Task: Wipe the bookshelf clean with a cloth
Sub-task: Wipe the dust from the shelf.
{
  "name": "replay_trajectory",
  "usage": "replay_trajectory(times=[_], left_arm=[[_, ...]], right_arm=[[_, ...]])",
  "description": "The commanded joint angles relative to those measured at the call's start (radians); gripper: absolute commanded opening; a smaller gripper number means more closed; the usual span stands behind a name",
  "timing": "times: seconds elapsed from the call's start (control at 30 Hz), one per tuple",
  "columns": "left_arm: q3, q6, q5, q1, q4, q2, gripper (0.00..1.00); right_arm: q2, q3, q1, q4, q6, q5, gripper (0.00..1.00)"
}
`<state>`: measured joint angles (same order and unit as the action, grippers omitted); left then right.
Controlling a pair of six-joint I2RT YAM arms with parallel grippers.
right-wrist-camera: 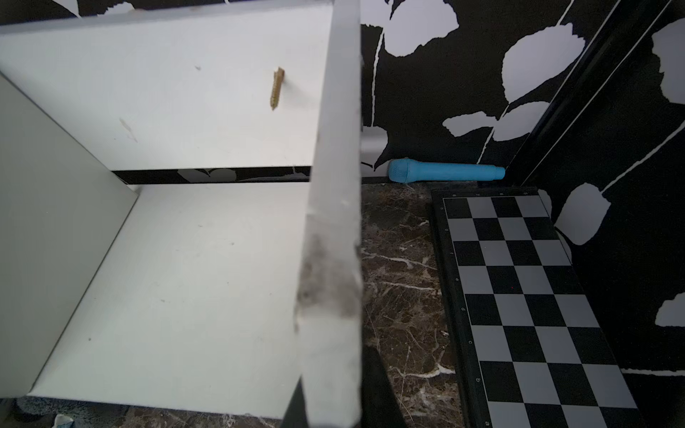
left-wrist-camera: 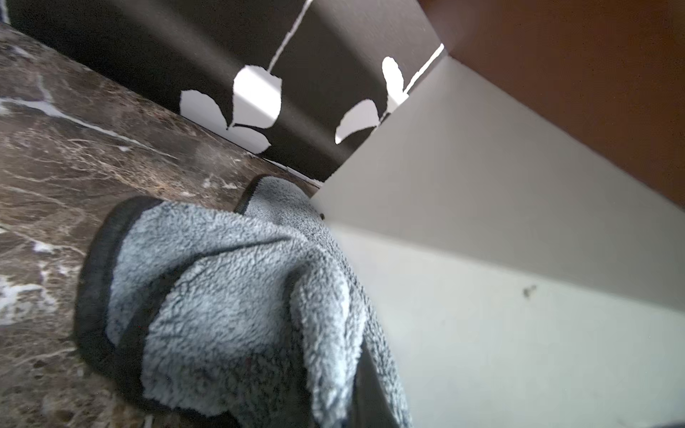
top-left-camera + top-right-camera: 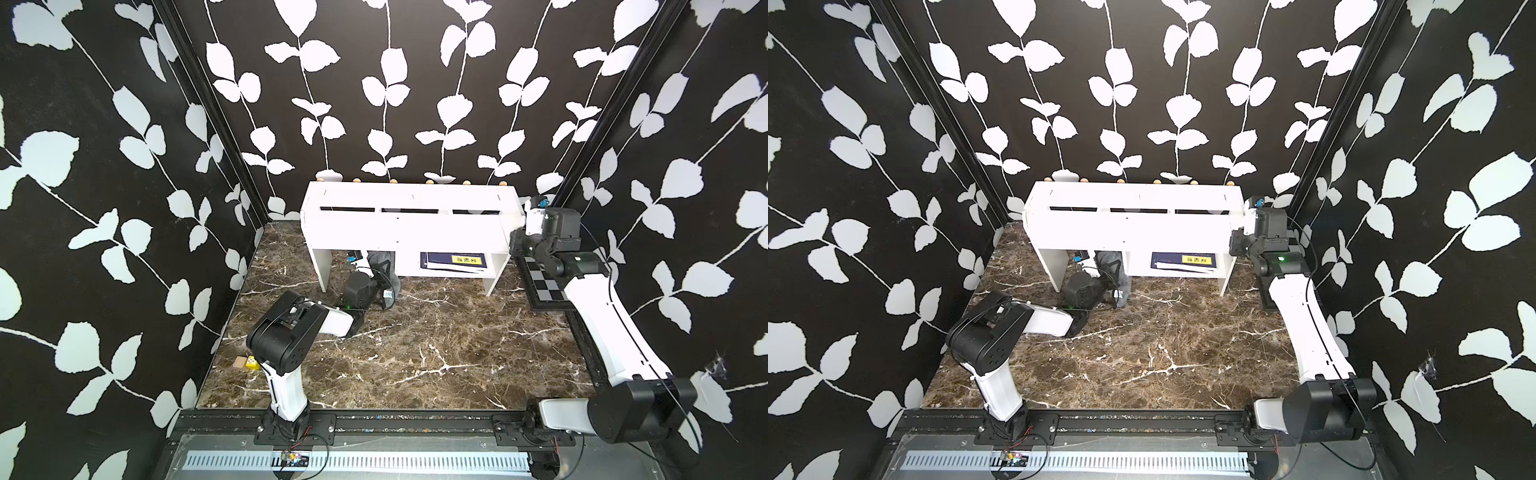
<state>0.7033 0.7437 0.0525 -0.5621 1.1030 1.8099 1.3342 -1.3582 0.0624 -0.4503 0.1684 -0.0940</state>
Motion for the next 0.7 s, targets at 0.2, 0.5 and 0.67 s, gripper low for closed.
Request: replay_trajectory(times=[0.2,0.5,0.67], left_arm=[[-0.017,-0.054,-0.024,-0.021,0.226,-0.01,0.0],[-0.056,-0.031,-0.069,-0.08,0.298,0.168,0.0],[-0.086,-0.035,-0.039,-0.122,0.299,0.199,0.0]], right_arm=[[-0.012,-0.071,-0.042,0.067,0.159,-0.084,0.0],[-0.03,-0.024,-0.042,0.091,0.17,-0.11,0.0],[-0.034,-0.028,-0.042,0.102,0.186,-0.124,0.0]])
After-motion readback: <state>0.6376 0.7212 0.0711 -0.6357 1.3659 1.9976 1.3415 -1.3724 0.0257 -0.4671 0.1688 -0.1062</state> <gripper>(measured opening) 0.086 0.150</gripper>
